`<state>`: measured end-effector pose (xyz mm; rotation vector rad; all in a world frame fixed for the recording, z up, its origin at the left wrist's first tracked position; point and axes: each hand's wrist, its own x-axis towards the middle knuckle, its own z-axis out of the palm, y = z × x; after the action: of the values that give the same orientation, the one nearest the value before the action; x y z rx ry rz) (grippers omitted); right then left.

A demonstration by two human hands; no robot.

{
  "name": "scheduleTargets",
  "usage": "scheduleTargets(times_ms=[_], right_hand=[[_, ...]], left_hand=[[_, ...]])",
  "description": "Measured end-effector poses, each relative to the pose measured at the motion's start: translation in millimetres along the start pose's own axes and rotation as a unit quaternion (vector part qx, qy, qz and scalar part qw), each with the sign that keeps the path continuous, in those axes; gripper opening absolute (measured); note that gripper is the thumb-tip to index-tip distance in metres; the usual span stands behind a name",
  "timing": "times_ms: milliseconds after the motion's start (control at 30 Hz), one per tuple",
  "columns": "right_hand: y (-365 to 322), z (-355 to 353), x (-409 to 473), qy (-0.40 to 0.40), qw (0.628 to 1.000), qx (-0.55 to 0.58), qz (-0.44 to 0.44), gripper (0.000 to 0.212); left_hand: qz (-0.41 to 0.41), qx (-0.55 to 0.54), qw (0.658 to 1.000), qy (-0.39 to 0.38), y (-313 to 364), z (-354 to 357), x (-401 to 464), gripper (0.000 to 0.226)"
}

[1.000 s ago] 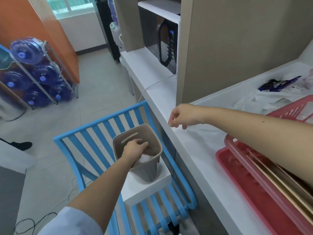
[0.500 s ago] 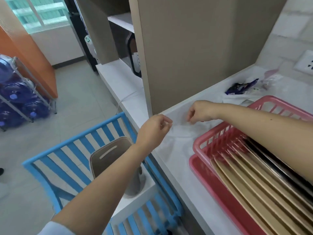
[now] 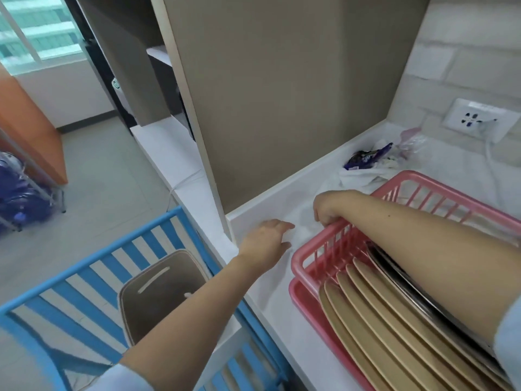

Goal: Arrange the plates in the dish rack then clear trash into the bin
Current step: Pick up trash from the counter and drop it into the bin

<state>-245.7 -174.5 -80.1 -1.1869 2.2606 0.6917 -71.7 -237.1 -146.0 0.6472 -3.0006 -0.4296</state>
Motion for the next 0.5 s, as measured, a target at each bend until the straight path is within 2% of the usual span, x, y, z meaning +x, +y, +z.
scheduleTargets(times_ms=[100, 233, 300, 400, 500], right_hand=[[0, -3, -4, -0.009, 1.000, 0.002, 0.006, 0.022], [-1, 1, -4, -0.008, 1.000, -0.020, 0.002, 0.020], [0, -1, -5, 0.012, 1.000, -0.011, -0.012, 0.009], [12, -12, -12, 0.071, 0.995, 0.063, -0.025, 0.025], [28, -27, -25, 0.104, 0.977, 0.181, -0.045, 0.019]], left_hand=[[-0.009, 0.029, 0.999, -0.012, 5, 8, 8, 0.049], [-0.021, 0.001, 1.000, 0.023, 8, 11, 13, 0.030], [-0.041, -0.044, 0.997, 0.056, 12, 7, 15, 0.026], [-0.071, -0.113, 0.986, 0.098, 19, -9, 17, 0.025], [-0.096, -0.212, 0.966, 0.108, 24, -30, 16, 0.021]])
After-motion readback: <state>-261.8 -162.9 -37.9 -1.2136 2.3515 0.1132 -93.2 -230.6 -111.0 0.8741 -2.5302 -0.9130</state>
